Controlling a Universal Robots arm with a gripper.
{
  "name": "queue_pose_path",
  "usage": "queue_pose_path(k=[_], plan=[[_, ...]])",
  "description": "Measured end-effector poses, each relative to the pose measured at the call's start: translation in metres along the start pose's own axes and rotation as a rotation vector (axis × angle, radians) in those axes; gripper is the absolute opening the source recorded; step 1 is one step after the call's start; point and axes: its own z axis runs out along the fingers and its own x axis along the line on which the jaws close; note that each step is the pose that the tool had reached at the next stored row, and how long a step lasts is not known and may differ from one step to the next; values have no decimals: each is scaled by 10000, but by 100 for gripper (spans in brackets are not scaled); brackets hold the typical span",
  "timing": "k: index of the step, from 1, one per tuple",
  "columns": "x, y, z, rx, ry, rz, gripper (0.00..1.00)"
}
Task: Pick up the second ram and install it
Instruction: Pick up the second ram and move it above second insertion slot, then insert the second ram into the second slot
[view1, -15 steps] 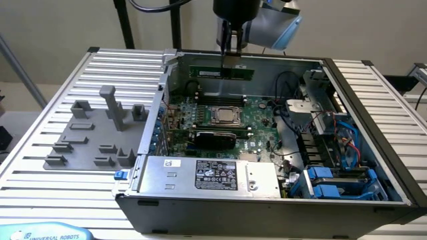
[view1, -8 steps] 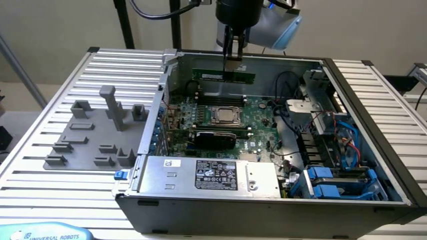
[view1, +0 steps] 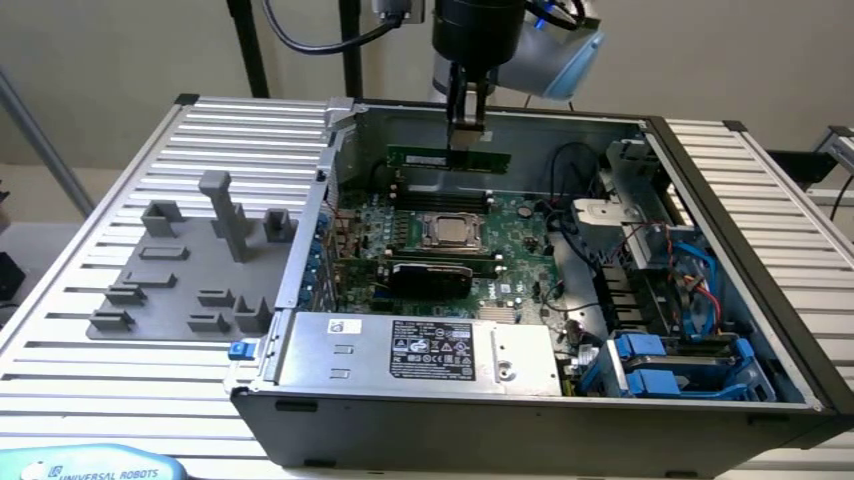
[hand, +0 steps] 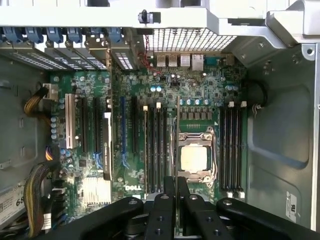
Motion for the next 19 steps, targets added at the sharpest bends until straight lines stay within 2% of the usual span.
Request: queue_pose_path(k=[5, 19], plan=[[1, -1, 59, 0, 82, -176, 14], [1, -1, 59, 1, 84, -175, 14]])
